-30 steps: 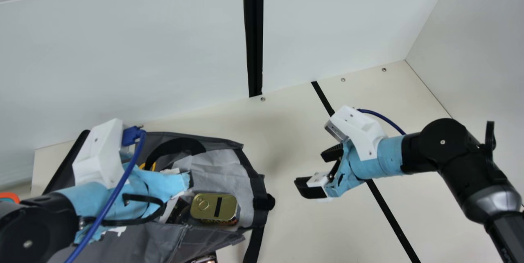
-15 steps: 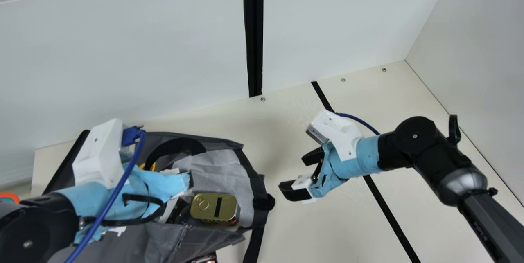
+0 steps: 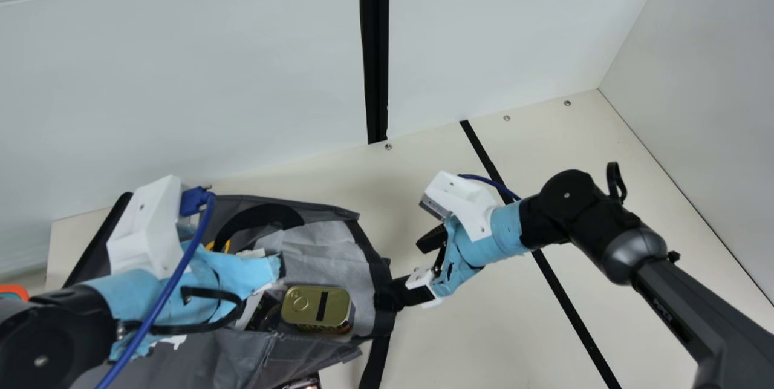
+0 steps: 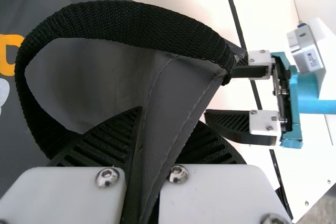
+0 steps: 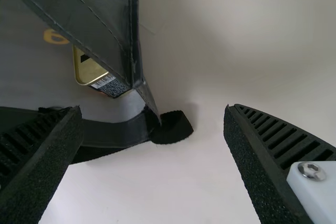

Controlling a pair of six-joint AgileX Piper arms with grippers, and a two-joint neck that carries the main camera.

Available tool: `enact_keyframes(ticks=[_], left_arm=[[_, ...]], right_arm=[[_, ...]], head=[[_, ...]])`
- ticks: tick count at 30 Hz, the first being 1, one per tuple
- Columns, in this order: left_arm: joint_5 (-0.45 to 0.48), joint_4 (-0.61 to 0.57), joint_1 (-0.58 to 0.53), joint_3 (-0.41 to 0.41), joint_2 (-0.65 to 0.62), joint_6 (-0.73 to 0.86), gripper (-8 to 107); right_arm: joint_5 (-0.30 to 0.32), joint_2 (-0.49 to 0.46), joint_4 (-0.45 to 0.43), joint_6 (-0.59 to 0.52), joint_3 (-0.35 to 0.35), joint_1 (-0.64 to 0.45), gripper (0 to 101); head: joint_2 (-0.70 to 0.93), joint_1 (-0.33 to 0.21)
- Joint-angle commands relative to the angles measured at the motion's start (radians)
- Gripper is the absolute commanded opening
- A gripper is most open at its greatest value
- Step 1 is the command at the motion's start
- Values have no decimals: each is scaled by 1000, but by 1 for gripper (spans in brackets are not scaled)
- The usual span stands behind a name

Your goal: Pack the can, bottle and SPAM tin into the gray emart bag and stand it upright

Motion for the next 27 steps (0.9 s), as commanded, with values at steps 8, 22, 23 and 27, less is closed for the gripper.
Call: enact_keyframes(ticks=[8,22,23,27], left_arm=[[0,0,0,0,0,0,-8],[0,0,0,0,0,0,-8],[0,0,0,0,0,0,-8],[0,0,0,0,0,0,-8]], right_arm=[[-19,73,13,-36,-29,52,95],[-52,193,44,-65,-91,126,95],[-54,200,46,-67,-95,131,95],[-60,228,56,-73,-110,147,95]], head=[[-1,-23],[-1,-23],[-1,-23],[-1,-23]])
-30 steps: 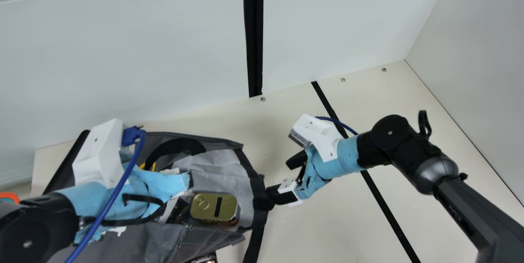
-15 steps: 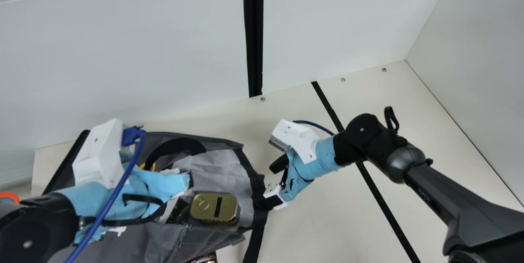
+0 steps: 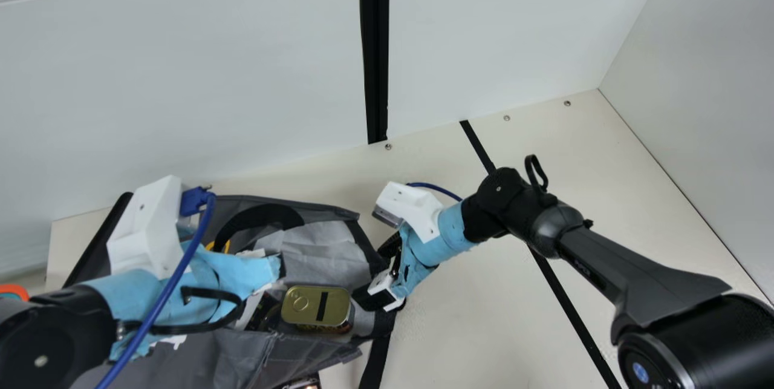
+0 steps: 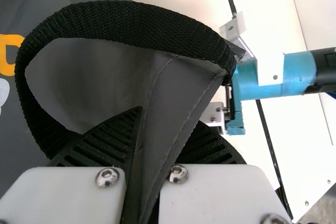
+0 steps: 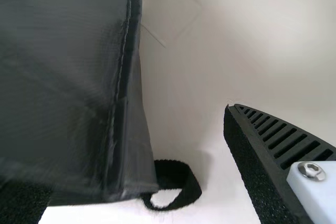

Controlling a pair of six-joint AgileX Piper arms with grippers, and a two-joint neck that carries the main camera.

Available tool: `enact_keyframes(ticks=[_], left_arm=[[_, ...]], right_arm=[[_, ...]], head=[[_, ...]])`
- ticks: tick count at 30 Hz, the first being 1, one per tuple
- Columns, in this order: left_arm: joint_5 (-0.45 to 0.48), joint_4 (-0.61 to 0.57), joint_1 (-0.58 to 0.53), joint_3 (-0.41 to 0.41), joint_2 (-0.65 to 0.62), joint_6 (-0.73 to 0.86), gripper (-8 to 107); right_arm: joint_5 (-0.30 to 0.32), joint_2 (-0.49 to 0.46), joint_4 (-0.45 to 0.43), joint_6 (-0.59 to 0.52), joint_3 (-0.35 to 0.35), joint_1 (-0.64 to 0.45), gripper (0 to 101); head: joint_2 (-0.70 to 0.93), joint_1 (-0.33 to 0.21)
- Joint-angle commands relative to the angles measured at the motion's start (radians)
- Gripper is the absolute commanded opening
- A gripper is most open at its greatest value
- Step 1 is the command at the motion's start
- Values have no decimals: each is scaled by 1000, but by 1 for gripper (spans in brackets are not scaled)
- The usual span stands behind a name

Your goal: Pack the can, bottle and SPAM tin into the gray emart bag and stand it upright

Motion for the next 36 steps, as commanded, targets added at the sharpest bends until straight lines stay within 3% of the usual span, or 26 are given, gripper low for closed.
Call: enact_keyframes(ticks=[1,5,19,36], left_arm=[[0,0,0,0,0,0,-8],[0,0,0,0,0,0,-8],[0,0,0,0,0,0,-8],[0,0,0,0,0,0,-8]], right_arm=[[1,11,5,-1,-5,7,95],[0,32,15,-6,-16,20,95],[36,54,65,-24,-22,18,2],[144,0,177,10,31,-65,0]], head=[[-1,-23],[-1,-23],[-1,-23],[-1,-23]])
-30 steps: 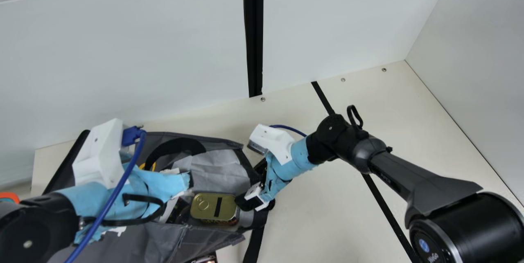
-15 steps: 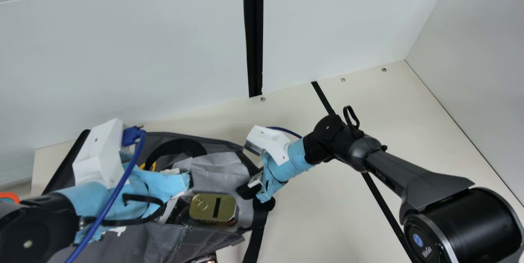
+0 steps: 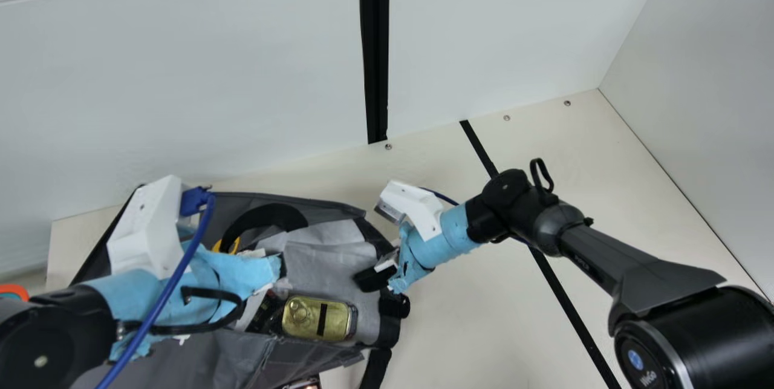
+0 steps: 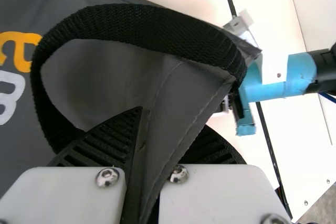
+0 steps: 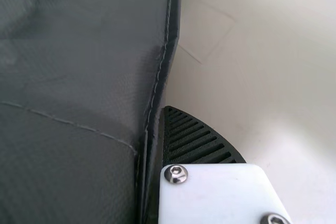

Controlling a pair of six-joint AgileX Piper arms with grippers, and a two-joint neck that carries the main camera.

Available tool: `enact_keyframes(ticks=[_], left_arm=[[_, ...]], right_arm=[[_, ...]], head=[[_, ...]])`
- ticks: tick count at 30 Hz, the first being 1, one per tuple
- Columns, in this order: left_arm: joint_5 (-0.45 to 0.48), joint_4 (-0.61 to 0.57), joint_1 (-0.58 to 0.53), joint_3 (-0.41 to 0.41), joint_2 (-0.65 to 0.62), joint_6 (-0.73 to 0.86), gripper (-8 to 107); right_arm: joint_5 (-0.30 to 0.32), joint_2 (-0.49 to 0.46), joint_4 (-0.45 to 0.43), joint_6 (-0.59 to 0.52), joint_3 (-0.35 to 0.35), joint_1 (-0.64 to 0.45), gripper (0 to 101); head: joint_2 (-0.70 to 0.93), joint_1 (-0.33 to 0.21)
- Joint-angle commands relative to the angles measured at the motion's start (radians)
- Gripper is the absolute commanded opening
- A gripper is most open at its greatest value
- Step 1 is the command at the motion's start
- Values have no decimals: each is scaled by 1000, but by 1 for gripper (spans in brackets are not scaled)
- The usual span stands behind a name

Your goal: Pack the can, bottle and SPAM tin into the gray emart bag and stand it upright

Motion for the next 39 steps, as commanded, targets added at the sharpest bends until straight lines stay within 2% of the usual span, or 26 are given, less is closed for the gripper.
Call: enact_keyframes(ticks=[1,12,25,39], left_arm=[[0,0,0,0,0,0,-8],[-16,-8,-1,18,-21,12,-8],[-20,1,1,-73,-8,48,-8],[47,-15,33,-163,-50,159,-8]], right_arm=[[24,-11,24,8,7,-16,0],[141,-108,89,40,68,-121,0],[141,-262,289,122,182,-88,0],[141,-489,402,312,197,-115,0]], head=[[-2,-23],[-2,-23],[-2,-23],[-2,-23]])
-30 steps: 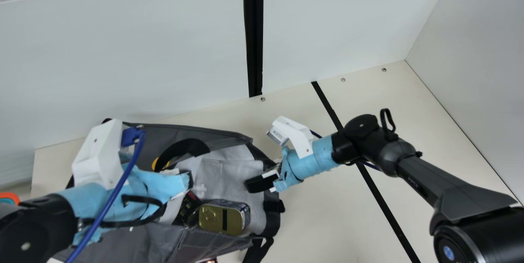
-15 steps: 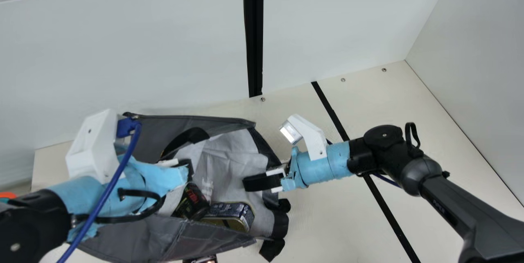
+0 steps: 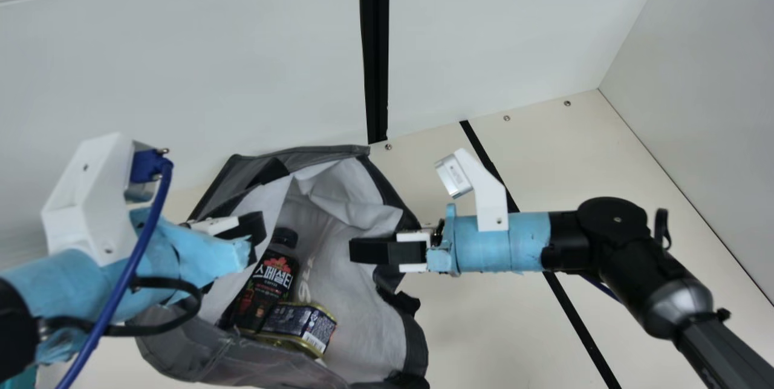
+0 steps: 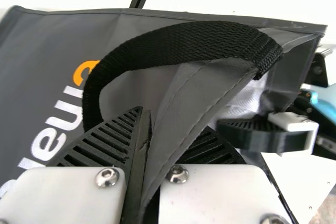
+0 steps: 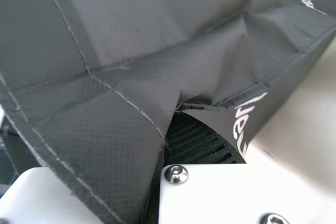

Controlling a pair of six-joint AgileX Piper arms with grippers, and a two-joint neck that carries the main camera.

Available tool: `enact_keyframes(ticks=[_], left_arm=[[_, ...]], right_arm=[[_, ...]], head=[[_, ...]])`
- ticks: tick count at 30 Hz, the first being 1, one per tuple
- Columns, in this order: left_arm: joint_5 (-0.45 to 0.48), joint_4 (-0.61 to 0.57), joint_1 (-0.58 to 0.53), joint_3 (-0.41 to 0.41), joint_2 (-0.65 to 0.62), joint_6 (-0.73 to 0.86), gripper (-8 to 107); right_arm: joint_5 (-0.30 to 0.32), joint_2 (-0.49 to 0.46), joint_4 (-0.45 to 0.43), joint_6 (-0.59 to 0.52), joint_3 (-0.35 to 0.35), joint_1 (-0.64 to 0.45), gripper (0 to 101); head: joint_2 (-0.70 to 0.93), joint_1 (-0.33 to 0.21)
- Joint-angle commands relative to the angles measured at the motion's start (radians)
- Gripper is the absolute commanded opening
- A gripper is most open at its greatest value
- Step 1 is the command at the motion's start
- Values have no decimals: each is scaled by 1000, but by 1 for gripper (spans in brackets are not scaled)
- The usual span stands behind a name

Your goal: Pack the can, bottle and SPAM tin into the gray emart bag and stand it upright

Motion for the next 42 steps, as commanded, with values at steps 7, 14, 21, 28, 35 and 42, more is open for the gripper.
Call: enact_keyframes(ticks=[7,14,21,28,35,42], left_arm=[[76,-2,19,-54,-32,48,-8],[152,-4,37,-119,-54,77,-8],[239,-6,39,-193,-62,105,-8],[239,22,-16,-158,-97,129,-8],[239,57,-91,-110,-125,144,-8],[239,75,-143,-84,-125,167,-8]], right_arm=[[-1,-121,29,111,-19,-30,0],[-1,-213,41,205,-39,-57,0],[-1,-291,26,310,-70,-91,0],[-1,-361,-7,425,-120,-117,0],[-1,-427,-83,558,-181,-139,0],[-1,-465,-182,678,-236,-152,0]], head=[[-1,-24],[-1,-24],[-1,-24],[-1,-24],[-1,-24],[-1,-24]])
